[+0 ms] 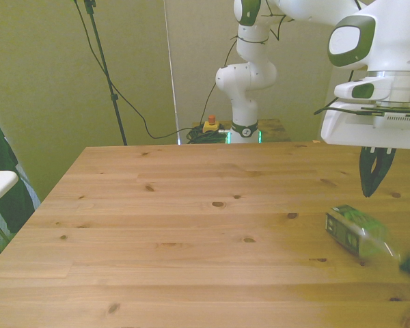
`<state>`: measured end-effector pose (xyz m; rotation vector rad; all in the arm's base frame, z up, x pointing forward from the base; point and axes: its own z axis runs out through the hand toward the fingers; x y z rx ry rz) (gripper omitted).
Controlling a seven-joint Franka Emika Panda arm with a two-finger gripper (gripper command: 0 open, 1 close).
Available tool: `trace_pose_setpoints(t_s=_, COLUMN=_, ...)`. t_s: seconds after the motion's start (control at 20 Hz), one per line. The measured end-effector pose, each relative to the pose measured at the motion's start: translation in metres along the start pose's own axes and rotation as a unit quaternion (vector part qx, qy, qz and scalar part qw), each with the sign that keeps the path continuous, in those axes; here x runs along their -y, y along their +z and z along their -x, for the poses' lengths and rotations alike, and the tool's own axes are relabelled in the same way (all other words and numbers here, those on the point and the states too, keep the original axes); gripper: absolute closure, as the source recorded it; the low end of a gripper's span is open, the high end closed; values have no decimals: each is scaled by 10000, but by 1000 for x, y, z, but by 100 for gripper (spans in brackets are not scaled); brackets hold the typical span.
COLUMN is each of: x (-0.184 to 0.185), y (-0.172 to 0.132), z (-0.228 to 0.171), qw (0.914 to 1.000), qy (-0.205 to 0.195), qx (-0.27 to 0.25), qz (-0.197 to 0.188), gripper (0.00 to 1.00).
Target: Knock down the bottle
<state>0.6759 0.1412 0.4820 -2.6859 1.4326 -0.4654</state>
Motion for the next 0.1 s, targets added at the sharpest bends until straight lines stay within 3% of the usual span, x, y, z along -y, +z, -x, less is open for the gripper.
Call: trace_pose_setpoints(t_s=0.1, x=-1, y=2, z=-1, qw=10000, qy=-1, qx=5, qz=10, gripper=100)
